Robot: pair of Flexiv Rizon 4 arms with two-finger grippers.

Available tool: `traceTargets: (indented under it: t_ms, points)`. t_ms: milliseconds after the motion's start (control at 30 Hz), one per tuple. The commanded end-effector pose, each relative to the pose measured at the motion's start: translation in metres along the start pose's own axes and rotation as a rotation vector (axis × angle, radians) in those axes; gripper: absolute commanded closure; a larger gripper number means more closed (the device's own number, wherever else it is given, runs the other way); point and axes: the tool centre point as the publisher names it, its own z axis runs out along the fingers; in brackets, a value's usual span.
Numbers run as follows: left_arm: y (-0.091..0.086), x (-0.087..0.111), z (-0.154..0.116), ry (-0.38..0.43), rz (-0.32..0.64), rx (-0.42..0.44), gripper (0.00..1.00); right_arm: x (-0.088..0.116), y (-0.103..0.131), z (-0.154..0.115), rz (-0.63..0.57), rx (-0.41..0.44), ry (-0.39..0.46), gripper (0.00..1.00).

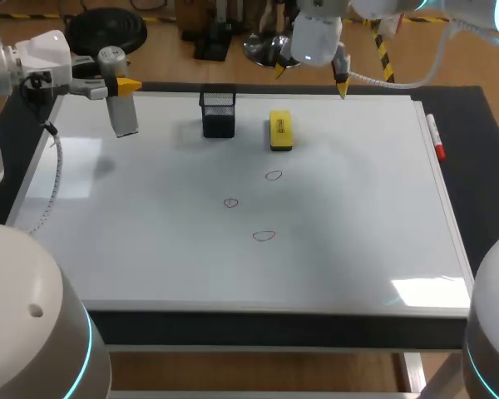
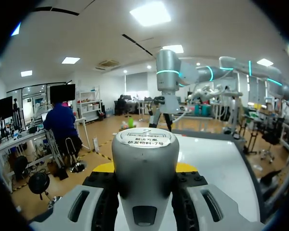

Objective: Pick up the inspection probe, press it on each red-marked spot on the whiteboard one by one, put down the probe, pick up the eraser, and wipe off all the red marks.

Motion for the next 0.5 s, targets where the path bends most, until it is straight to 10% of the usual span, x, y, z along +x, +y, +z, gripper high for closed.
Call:
traceTargets:
  t_ms: [33, 500]
  points:
    - [0.0, 0.001, 0.0, -0.004, 0.002, 0.003, 1.0, -0.01, -0.002, 0.017, -0.05, -0.006, 0.155, 0.0]
    - [0.0, 0.001, 0.0, -0.004, 0.002, 0.003, 1.0, -0.023, 0.022, 0.052, -0.266, 0.032, 0.132, 0.0]
